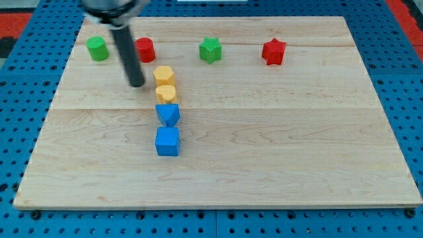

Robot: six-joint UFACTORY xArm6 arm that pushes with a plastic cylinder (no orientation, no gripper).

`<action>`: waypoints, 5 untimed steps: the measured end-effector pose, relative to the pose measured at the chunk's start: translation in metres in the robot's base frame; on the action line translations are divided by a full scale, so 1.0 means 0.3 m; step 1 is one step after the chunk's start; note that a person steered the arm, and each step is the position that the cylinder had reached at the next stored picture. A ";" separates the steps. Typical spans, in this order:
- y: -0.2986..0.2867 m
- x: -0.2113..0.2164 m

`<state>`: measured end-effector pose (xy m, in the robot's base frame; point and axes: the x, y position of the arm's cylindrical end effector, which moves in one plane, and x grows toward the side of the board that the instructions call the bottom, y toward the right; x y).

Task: Point your arm at the yellow heart

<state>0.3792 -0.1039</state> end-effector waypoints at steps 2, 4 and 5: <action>0.286 -0.033; 0.254 0.009; -0.050 0.007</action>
<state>0.3812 -0.1189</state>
